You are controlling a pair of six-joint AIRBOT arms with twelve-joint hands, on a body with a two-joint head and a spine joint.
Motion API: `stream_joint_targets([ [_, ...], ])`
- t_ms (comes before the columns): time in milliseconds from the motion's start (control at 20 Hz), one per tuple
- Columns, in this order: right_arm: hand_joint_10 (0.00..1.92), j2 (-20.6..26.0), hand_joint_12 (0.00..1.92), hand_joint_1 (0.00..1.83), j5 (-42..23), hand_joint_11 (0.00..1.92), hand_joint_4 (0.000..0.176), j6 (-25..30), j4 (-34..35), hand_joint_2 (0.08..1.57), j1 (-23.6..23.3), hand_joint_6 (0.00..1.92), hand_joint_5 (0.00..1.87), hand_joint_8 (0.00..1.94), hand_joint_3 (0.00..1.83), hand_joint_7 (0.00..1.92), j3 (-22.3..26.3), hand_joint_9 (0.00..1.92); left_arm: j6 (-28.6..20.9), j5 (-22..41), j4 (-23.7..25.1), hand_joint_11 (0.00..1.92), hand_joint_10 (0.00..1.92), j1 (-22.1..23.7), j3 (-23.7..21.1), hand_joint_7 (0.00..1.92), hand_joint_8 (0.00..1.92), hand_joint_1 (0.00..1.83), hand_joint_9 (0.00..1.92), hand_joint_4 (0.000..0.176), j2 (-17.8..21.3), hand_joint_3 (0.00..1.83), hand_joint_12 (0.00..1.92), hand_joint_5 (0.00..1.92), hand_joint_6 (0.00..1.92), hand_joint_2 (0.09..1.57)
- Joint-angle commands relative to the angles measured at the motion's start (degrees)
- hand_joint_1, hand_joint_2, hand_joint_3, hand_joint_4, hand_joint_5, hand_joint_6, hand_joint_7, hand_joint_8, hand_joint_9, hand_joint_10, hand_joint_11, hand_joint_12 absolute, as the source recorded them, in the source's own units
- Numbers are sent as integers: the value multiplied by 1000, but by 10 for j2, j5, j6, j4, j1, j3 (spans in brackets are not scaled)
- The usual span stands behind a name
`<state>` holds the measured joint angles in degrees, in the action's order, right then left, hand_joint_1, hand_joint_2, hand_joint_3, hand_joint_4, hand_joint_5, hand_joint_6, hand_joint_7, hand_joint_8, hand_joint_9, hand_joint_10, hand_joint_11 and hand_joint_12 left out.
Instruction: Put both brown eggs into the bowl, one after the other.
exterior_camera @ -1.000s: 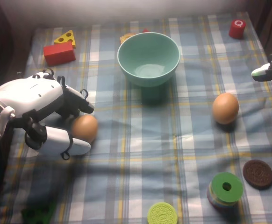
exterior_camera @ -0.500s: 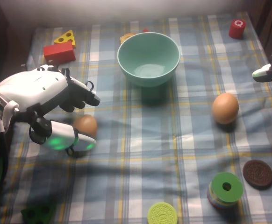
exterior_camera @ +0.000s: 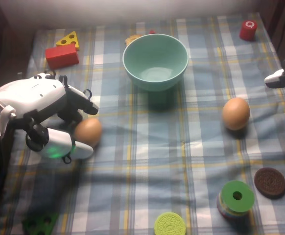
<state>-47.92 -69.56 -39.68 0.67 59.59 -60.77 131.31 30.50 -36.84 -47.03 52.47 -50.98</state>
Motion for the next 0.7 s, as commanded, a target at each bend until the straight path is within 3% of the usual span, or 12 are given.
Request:
stream_joint_targets([
  [0,1,2,574,986,-68,523,0,4,13,1326,-1,1,721,0,0,817,-3,809,-1,49,6,47,101,4,3,1080,95,943,1022,57,-5,1,1083,928,10,999],
  [50,4,2,567,981,-68,535,0,4,13,1327,-1,2,726,4,0,829,-3,820,-1,51,4,41,198,4,4,1139,134,1028,1041,152,-7,4,1166,1055,627,1047],
  [100,4,2,565,978,-68,539,0,4,13,1329,-1,2,728,5,0,833,-3,823,-1,53,4,19,403,5,4,1147,179,1031,965,171,-8,0,1192,1028,845,1085],
  [200,3,2,564,998,-68,541,0,4,13,1337,0,1,720,2,2,829,-3,822,-1,55,2,6,800,6,5,1114,202,1017,773,176,-12,0,1209,984,959,1106],
  [300,5,2,567,999,-69,558,0,4,13,1340,0,0,717,3,3,833,-3,831,-1,62,-1,15,998,6,5,1114,313,1039,757,176,-15,0,1251,1048,858,1074],
  [550,3,1,553,988,-69,557,0,4,16,1342,3,1,725,3,1,847,-3,839,-1,78,-11,38,883,9,8,1099,385,1034,819,176,-24,1,1180,1038,871,1079],
  [650,4,1,553,986,-69,561,0,4,17,1339,4,2,728,4,0,852,-3,846,-31,96,-2,46,873,13,8,1131,405,1047,868,176,-21,0,1120,1082,798,1060],
])
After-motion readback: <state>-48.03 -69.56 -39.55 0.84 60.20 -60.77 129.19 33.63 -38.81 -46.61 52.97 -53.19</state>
